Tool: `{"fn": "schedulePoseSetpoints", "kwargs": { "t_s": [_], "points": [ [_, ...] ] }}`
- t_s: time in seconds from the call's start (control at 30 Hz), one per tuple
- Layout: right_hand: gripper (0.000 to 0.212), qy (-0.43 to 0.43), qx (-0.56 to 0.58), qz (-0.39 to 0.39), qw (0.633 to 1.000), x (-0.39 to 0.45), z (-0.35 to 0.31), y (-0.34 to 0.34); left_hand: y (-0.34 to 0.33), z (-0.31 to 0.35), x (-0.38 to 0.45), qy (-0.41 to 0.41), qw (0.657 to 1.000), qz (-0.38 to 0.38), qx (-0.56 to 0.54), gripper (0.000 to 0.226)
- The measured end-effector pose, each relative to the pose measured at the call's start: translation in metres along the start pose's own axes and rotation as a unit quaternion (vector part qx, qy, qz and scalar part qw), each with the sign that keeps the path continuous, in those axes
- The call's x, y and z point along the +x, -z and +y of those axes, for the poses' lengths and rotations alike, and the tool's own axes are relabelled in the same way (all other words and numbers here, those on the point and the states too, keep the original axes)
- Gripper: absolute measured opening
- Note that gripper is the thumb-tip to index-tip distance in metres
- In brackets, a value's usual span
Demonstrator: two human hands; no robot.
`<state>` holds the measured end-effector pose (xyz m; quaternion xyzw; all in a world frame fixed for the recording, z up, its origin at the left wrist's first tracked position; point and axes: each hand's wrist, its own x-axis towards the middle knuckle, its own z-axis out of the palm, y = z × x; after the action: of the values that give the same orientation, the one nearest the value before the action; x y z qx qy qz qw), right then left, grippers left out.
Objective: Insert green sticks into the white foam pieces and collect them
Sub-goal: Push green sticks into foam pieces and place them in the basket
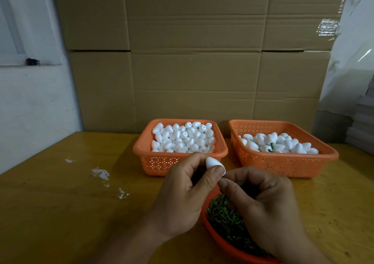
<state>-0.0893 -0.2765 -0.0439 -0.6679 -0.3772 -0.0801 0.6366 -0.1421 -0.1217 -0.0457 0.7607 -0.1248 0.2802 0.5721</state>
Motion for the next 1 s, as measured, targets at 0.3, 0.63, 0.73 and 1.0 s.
{"fn": "schedulePoseSetpoints", "kwargs": {
  "t_s": [0.3,0.63,0.73,1.0],
  "points": [
    [0.004,-0.028,0.056,-0.025,0.998,0.003,-0.003,0.003,-0.003,-0.001,0.0,-0.005,0.998,0.015,-0.056,0.012],
    [0.008,-0.114,0.041,0.068,0.99,0.032,0.002,0.021,-0.007,-0.011,-0.004,0.027,0.999,0.023,-0.011,0.033],
    [0.012,-0.12,-0.038,0.128,0.984,0.06,0.021,0.041,-0.008,-0.011,-0.005,0.019,1.0,0.022,0.009,0.029],
    [0.013,-0.144,-0.337,0.177,0.913,0.115,0.087,0.087,-0.01,-0.013,-0.007,0.022,1.0,0.0,0.023,0.035]
  ]
}}
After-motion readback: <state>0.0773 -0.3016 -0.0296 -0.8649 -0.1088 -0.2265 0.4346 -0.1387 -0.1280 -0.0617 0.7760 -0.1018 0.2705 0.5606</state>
